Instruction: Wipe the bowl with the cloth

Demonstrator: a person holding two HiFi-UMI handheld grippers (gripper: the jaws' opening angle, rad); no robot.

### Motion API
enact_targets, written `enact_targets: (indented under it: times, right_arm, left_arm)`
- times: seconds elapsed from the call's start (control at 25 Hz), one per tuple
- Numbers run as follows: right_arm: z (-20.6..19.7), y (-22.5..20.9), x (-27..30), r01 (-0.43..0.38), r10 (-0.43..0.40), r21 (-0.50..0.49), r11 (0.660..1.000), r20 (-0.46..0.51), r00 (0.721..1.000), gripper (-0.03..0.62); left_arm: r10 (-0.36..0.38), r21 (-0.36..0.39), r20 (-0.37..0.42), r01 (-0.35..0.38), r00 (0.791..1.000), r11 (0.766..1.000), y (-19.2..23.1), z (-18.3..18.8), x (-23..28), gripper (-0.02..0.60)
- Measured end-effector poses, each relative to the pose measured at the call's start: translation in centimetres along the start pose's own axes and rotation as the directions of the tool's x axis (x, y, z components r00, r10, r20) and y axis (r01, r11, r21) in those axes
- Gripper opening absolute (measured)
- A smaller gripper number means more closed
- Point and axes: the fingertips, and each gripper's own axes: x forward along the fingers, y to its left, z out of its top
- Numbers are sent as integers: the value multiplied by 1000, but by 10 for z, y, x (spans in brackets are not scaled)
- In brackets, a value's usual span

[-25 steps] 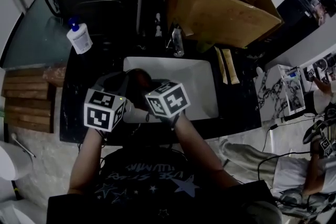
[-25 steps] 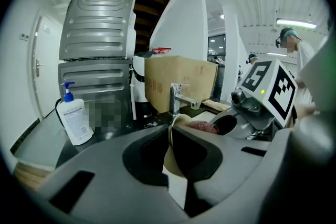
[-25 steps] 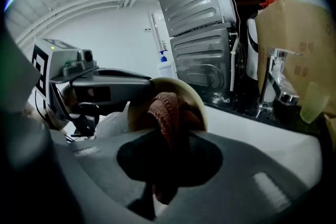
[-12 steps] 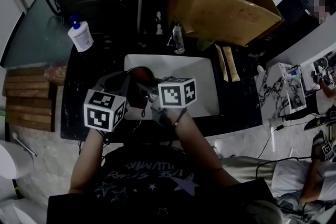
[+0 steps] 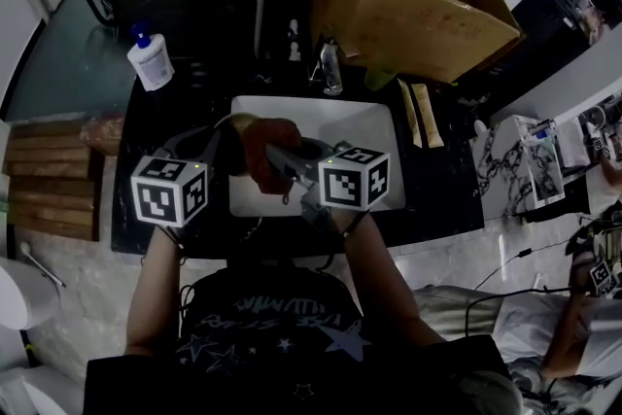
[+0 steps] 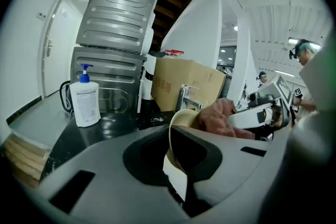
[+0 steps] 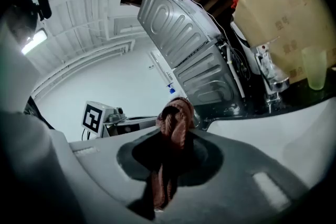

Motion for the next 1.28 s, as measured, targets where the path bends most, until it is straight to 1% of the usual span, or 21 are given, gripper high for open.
enact_targets:
  times: [0.08,0.16,0.24,0.32,0.44,0.56,0.68,0.76,0.8,0.92,1.04,1.16,1.28]
  right_arm:
    - [6,-2,-14,31,-30,-39,999,26,999,60]
    - [8,-9,-28,81,-78,-67,994,49,996,60]
    - [4,-19,-37,131,-127,-86,988,48,991,60]
    - [-7,-26,-40,157,-155,-107,982,28,988,60]
    - [-23,-22,-32,133,-133,-142,981,9,991,60]
    - [-31,-7,-17,73,-73,-182,981,8,997,60]
    - [-34,3,-6,42,-42,-227,973,4,999,60]
    - [-34,3,-5,53,-58,-287,957,-12,998,60]
    - [-33,1,-6,59,-68,-323,945,-18,998,60]
    - [-22,1,-9,44,-58,-413,910,-21,998,60]
    - [-10,7,-8,-16,4,-470,883,-27,1000,60]
    - [-5,18,-3,-119,99,-516,848,-66,993,60]
    - [-7,30,-1,-254,218,-531,808,-131,967,58]
  left_arm:
    - [12,-21,2,-12,1000,1000,10,1,-1,21]
    - [19,-53,12,-19,1000,998,20,3,-4,20]
    - [22,-100,29,-19,999,995,29,7,-7,20]
    - [20,-142,51,-13,998,990,36,12,-12,20]
    - [2,-191,78,13,997,982,37,19,-18,20]
    - [-39,-203,79,55,996,978,27,21,-18,20]
    - [-76,-194,58,85,995,977,17,17,-16,20]
    - [-103,-172,25,106,994,979,13,11,-17,20]
    - [-131,-159,9,130,991,979,11,9,-19,20]
    - [-230,-104,-37,225,973,969,1,2,-25,20]
    - [-311,-43,-77,308,947,950,-12,-3,-29,20]
    - [-397,20,-122,402,910,915,-27,-6,-35,20]
    - [-459,89,-164,477,873,874,-38,-7,-41,20]
